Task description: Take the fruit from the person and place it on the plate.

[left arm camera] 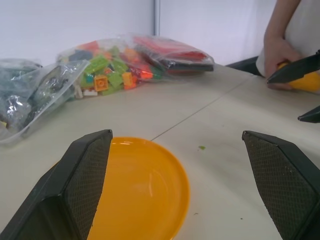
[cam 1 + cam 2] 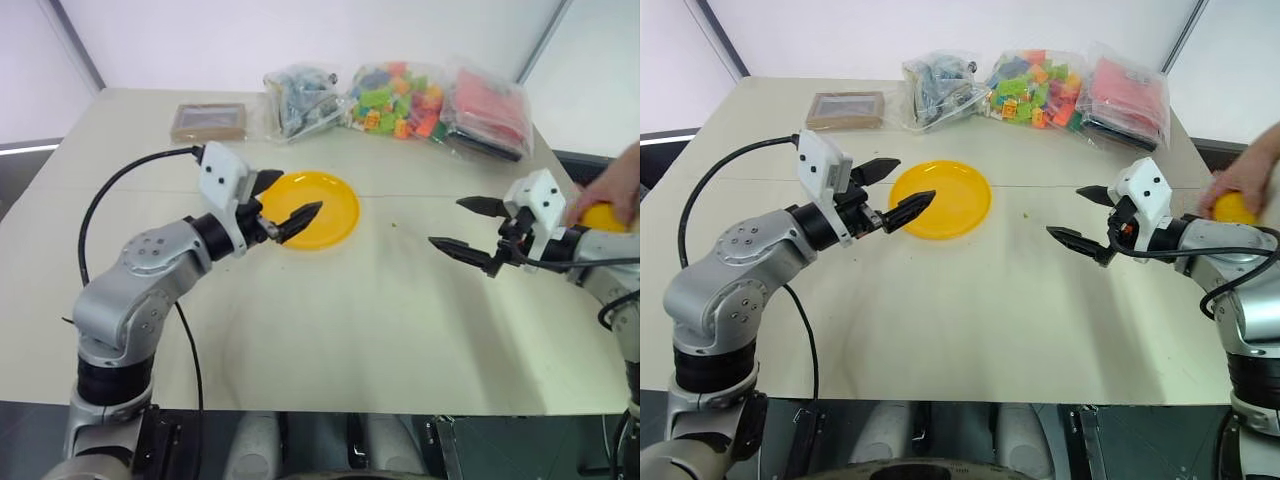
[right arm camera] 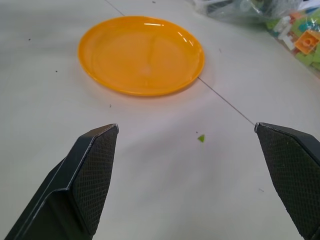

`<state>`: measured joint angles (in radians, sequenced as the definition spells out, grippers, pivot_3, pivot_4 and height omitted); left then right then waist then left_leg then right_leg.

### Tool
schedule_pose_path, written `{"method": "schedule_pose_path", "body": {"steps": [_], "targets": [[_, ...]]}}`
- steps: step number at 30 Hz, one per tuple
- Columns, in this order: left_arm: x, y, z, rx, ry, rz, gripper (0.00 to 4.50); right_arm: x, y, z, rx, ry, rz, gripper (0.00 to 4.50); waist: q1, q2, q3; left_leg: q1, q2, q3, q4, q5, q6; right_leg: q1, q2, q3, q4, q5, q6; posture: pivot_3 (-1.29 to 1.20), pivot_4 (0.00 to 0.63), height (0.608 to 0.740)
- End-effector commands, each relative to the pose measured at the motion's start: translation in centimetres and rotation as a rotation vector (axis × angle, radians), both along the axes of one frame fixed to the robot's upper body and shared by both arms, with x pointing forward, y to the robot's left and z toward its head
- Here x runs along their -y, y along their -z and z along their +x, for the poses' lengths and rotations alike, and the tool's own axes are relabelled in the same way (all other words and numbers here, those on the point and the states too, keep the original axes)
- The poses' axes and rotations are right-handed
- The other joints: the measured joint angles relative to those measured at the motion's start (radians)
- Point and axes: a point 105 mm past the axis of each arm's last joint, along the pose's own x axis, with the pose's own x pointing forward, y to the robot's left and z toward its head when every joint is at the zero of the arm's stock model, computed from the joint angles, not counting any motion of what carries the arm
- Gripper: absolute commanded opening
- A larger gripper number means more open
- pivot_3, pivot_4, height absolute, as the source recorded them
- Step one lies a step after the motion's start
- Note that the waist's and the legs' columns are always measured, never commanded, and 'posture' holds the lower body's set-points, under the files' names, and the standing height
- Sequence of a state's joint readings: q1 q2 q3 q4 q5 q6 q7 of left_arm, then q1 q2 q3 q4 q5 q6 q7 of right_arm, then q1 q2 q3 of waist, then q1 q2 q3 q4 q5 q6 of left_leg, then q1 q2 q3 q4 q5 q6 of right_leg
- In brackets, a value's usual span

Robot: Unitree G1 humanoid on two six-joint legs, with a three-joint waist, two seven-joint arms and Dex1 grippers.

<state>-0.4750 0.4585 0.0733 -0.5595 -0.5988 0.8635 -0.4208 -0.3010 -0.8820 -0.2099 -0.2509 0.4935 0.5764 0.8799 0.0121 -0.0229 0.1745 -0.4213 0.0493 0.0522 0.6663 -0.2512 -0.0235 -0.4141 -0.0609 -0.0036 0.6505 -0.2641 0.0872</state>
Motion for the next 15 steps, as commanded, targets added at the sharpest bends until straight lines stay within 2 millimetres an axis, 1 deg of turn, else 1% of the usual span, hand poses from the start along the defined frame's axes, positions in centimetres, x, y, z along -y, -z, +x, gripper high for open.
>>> {"method": "schedule_pose_path", "body": {"steps": [1,4,7,15], "targets": [[-0.3,-1.4,-0.5,0.056,-0.015,-0.025,4.35,-0.2,-1.0,0.0,0.037,-0.011,-0.007,4.50,0.000,0.000,0.000,0.000,0.000,0.000,0.000,0.000,0.000,0.000,0.000,0.000,0.000,0.000,0.000,0.00,0.150,0.731],[-0.8,-1.7,-0.4,0.041,-0.045,-0.063,4.35,-0.2,-1.2,0.1,0.039,-0.015,-0.007,4.50,-0.001,0.000,0.000,0.000,0.000,0.000,0.000,0.000,0.000,0.000,0.000,0.000,0.000,0.000,0.000,0.00,0.150,0.731],[-1.0,-1.5,-0.5,0.041,-0.058,-0.052,4.35,-0.2,-1.2,0.1,0.038,-0.017,-0.006,4.50,-0.001,0.000,0.000,0.000,0.000,0.000,0.000,0.000,0.000,0.000,0.000,0.000,0.000,0.000,0.000,0.00,0.150,0.731],[-2.0,-0.3,-0.5,0.000,-0.139,-0.015,4.35,0.0,-1.5,0.2,0.038,-0.020,-0.003,4.50,0.000,0.000,0.000,0.000,0.000,0.000,0.000,0.000,0.000,0.000,0.000,0.000,0.000,0.000,0.000,0.00,0.150,0.731]]}}
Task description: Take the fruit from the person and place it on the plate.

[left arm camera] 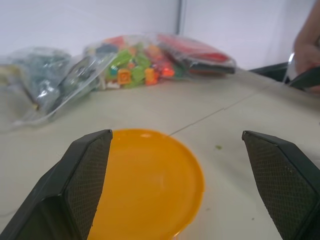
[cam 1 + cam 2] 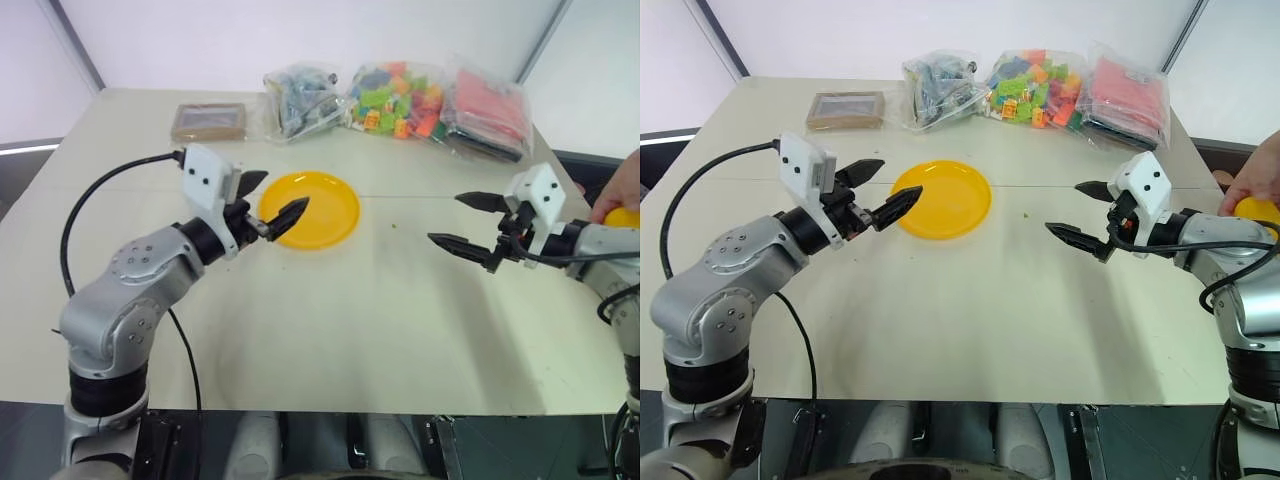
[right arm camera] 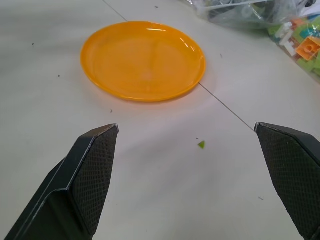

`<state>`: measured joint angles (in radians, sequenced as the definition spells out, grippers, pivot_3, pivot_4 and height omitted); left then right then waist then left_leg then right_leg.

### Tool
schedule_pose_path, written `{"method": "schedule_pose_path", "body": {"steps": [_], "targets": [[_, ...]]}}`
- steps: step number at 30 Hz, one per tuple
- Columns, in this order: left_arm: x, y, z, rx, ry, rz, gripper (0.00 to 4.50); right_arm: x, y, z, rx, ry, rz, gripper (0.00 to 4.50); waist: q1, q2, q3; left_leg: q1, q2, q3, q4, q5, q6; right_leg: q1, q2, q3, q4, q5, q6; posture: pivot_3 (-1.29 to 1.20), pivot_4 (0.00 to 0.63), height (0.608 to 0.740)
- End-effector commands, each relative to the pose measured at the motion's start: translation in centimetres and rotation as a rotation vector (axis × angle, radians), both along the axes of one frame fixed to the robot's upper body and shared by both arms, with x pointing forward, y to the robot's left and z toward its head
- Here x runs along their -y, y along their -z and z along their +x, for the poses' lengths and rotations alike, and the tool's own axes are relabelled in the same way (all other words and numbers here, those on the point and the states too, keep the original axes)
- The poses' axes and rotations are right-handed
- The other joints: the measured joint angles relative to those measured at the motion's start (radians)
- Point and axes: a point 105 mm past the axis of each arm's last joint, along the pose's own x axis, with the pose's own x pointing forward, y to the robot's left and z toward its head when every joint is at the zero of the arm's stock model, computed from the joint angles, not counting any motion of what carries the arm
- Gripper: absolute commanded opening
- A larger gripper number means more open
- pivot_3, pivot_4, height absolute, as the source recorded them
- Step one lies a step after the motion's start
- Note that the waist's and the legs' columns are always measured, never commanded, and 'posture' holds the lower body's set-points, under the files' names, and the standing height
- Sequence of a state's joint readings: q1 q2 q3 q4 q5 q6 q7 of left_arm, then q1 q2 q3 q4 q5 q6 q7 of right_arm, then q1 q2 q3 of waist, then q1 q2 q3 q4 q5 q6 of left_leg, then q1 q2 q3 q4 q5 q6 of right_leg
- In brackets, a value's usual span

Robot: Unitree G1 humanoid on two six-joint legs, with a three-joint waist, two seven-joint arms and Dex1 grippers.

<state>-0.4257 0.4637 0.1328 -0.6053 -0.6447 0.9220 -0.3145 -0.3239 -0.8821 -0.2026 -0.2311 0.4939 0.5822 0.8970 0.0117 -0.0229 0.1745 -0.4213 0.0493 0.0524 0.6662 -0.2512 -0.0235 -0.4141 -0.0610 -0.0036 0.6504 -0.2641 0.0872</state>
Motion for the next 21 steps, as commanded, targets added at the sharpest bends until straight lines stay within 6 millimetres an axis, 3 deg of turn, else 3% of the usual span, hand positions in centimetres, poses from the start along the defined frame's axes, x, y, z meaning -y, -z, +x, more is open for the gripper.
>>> {"method": "schedule_pose_path", "body": {"steps": [1,21], "targets": [[-0.51,-0.61,-0.23,0.034,-0.044,0.027,4.35,0.04,-1.33,-0.06,0.045,-0.009,-0.009,4.50,0.000,0.000,0.000,0.000,0.000,0.000,0.000,0.000,0.000,0.000,0.000,0.000,0.000,0.000,0.000,0.00,0.150,0.731],[-0.40,-0.14,-0.27,0.025,-0.052,0.040,4.35,-0.05,-1.59,-0.06,0.047,-0.007,0.016,4.50,0.000,0.000,0.000,0.000,0.000,0.000,0.000,0.000,0.000,0.000,0.000,0.000,0.000,0.000,0.000,0.00,0.150,0.731]]}}
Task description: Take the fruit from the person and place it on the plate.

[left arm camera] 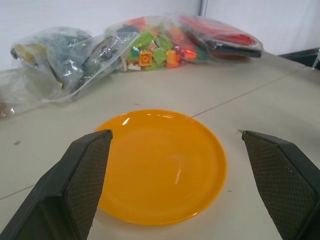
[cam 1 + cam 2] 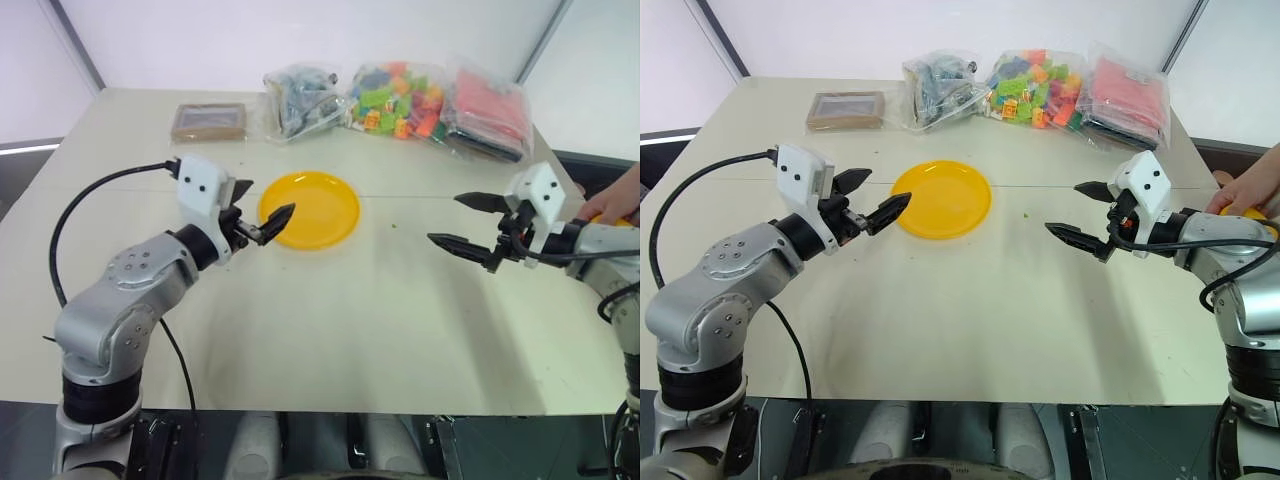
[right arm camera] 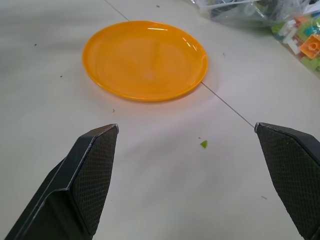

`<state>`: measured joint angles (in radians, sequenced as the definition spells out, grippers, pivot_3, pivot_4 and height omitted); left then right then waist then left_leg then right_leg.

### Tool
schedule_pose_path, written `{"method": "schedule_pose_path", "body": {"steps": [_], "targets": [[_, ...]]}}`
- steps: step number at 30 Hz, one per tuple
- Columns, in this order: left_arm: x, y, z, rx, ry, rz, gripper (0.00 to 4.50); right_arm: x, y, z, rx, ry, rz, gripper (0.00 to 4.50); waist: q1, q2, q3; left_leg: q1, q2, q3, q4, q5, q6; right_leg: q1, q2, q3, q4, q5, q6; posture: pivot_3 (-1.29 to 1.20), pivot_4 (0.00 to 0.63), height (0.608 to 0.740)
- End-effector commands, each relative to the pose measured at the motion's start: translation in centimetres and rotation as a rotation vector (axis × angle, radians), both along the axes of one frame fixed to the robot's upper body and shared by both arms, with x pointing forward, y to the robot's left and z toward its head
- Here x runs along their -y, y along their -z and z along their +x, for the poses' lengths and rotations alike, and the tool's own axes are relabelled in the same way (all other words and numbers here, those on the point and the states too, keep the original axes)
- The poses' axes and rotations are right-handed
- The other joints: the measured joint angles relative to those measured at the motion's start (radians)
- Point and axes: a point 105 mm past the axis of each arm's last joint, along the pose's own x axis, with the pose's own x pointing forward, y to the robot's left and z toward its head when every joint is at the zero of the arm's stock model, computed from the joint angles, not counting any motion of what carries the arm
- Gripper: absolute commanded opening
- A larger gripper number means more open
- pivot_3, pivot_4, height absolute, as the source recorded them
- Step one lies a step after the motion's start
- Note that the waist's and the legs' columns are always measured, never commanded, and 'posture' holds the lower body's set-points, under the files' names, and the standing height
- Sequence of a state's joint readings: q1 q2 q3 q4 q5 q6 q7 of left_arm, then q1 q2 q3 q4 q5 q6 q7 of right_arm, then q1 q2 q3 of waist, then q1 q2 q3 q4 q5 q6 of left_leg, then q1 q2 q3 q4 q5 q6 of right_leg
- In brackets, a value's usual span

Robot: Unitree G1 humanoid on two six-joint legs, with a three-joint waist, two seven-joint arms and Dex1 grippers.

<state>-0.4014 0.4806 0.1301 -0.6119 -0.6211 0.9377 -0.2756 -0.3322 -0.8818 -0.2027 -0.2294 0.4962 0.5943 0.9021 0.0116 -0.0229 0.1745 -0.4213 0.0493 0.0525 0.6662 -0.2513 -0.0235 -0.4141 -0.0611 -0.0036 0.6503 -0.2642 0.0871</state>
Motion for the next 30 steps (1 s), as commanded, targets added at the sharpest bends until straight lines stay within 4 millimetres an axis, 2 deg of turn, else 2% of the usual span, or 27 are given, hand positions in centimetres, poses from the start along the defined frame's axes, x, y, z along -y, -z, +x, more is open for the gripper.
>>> {"method": "schedule_pose_path", "body": {"steps": [1,17,19,23,25,30], "targets": [[0.6,-1.0,-0.5,0.048,0.021,0.009,4.35,0.0,-1.5,-0.1,0.054,-0.005,0.014,4.50,0.000,0.000,0.000,0.000,0.000,0.000,0.000,0.000,0.000,0.000,0.000,0.000,0.000,0.000,0.000,0.00,0.150,0.731],[0.8,-1.1,-0.3,0.055,0.034,0.015,4.35,-0.2,-1.7,0.0,0.065,-0.001,0.025,4.50,0.000,0.000,0.000,0.000,0.000,0.000,0.000,0.000,0.000,0.000,0.000,0.000,0.000,0.000,0.000,0.00,0.150,0.731],[0.9,-1.2,-0.3,0.057,0.039,0.013,4.35,-0.3,-2.2,0.1,0.083,0.007,0.047,4.50,0.000,0.000,0.000,0.000,0.000,0.000,0.000,0.000,0.000,0.000,0.000,0.000,0.000,0.000,0.000,0.00,0.150,0.731],[1.2,-1.2,-0.2,0.067,0.046,0.018,4.35,-0.8,-5.3,1.4,0.127,0.124,0.234,4.50,-0.004,0.000,0.000,0.000,0.000,0.000,0.000,0.000,0.000,0.000,0.000,0.000,0.000,0.000,0.000,0.00,0.150,0.731],[1.4,-1.2,-0.1,0.069,0.050,0.020,4.35,-1.1,-6.9,2.2,0.110,0.184,0.350,4.50,-0.005,0.000,0.000,0.000,0.000,0.000,0.000,0.000,0.000,-0.001,0.000,0.000,0.000,0.000,0.000,0.00,0.150,0.731],[1.8,-1.5,-0.1,0.092,0.073,0.029,4.35,-2.2,-9.1,3.1,0.029,0.235,0.506,4.50,0.000,0.000,0.000,-0.001,0.000,0.000,-0.001,0.000,0.000,-0.001,0.000,0.000,0.000,0.000,0.000,0.00,0.150,0.731]]}}
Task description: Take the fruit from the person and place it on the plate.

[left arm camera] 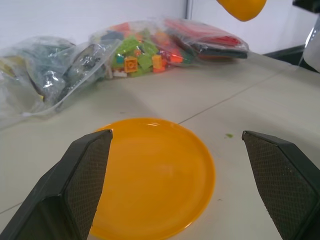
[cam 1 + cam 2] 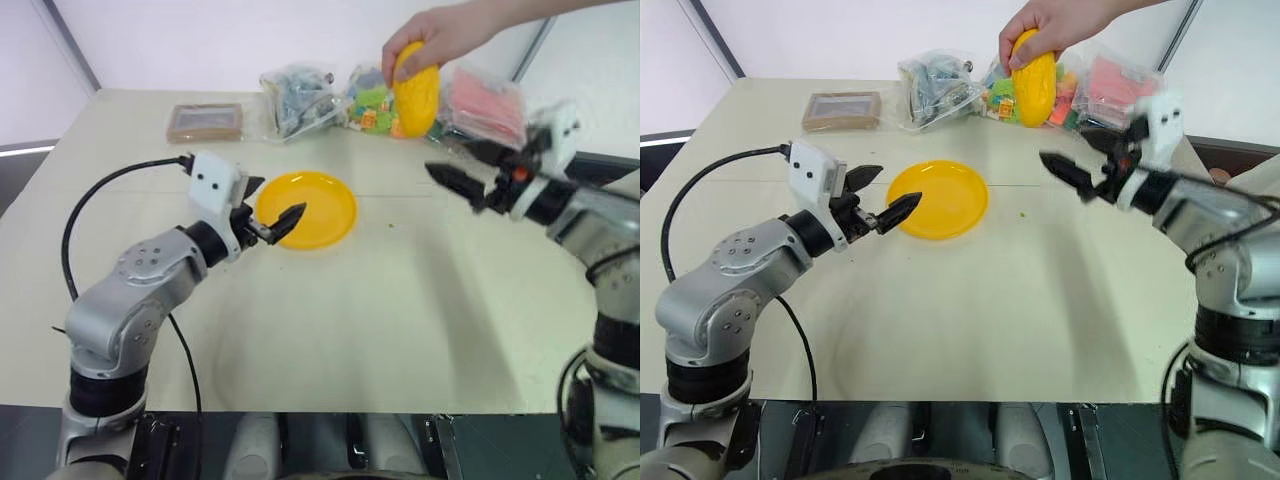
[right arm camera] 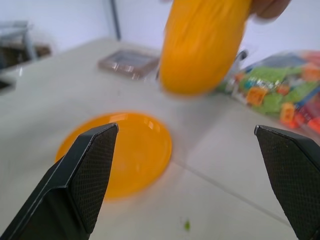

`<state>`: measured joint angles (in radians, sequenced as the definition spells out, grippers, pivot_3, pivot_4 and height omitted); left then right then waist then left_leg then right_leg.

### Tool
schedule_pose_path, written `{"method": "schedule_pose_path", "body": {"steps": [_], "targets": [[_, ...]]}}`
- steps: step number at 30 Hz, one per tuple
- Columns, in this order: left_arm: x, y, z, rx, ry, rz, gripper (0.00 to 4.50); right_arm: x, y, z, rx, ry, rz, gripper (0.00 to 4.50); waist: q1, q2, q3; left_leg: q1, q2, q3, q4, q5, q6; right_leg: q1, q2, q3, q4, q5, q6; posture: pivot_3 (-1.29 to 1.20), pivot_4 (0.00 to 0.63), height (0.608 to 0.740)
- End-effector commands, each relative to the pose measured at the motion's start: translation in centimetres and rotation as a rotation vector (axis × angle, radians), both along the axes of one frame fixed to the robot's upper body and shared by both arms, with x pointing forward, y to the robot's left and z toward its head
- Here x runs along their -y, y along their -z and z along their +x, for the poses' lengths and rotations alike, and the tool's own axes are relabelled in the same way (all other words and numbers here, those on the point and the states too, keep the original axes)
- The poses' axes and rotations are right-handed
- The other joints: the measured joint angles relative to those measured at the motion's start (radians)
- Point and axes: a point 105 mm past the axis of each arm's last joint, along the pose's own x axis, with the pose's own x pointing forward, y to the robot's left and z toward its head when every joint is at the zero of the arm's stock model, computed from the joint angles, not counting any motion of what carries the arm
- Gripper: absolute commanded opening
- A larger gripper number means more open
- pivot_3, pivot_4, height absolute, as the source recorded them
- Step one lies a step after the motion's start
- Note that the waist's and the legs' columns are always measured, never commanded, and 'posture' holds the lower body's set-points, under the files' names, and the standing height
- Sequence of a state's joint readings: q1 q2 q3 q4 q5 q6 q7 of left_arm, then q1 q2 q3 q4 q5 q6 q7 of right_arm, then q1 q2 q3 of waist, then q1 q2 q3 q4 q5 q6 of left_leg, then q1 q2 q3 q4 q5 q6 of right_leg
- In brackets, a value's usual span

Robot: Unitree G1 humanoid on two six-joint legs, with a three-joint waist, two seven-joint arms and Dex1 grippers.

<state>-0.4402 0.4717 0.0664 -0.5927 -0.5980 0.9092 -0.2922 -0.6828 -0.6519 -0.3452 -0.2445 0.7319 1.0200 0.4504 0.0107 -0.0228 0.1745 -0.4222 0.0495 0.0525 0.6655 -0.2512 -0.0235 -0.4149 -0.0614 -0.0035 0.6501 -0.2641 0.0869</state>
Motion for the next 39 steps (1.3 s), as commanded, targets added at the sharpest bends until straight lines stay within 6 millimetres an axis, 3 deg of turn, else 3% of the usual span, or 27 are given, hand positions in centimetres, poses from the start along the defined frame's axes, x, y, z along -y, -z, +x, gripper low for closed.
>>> {"method": "schedule_pose_path", "body": {"steps": [1,11,30,33,36,39], "targets": [[0.2,-1.2,-0.3,0.074,0.024,0.015,4.35,-0.4,-2.1,0.1,-0.015,0.022,0.118,4.50,0.001,0.000,0.000,0.000,0.000,0.000,0.000,0.000,0.000,0.000,0.000,0.000,0.000,0.000,0.000,0.00,0.150,0.731],[0.1,-3.2,-0.3,0.145,0.068,-0.047,4.35,-1.9,-3.2,2.2,-0.059,0.050,0.217,4.50,-0.002,0.000,0.000,-0.004,0.000,0.001,0.000,0.000,0.000,-0.004,-0.001,0.000,0.000,0.000,0.000,0.00,0.150,0.731],[-0.2,-3.3,-0.8,0.165,0.031,-0.015,4.35,-4.6,-3.4,6.4,-0.030,0.038,0.198,4.50,-0.011,0.000,0.000,-0.005,0.000,0.002,-0.002,0.000,0.000,-0.006,0.000,0.000,0.000,0.000,0.000,0.00,0.150,0.731],[-0.2,-3.2,-0.8,0.166,0.024,-0.012,4.50,-4.8,-3.5,6.5,-0.026,0.027,0.200,3.61,-0.010,0.000,0.000,-0.005,0.000,0.002,-0.002,0.000,0.000,-0.006,0.000,0.000,0.000,0.000,0.000,0.00,0.150,0.731],[-0.3,-3.4,-0.8,0.168,0.017,-0.015,4.50,-5.0,-3.6,6.5,-0.022,0.022,0.201,2.19,-0.011,0.000,0.000,-0.005,0.000,0.002,-0.002,0.000,0.000,-0.007,0.000,0.000,0.000,0.000,0.000,0.00,0.150,0.731],[-0.5,-3.3,-0.7,0.167,0.012,-0.013,4.50,-5.0,-3.7,6.4,-0.014,0.018,0.202,2.06,-0.014,0.001,0.000,-0.005,0.000,0.002,-0.002,0.000,0.000,-0.007,0.000,0.000,0.000,0.000,0.000,0.00,0.150,0.731]]}}
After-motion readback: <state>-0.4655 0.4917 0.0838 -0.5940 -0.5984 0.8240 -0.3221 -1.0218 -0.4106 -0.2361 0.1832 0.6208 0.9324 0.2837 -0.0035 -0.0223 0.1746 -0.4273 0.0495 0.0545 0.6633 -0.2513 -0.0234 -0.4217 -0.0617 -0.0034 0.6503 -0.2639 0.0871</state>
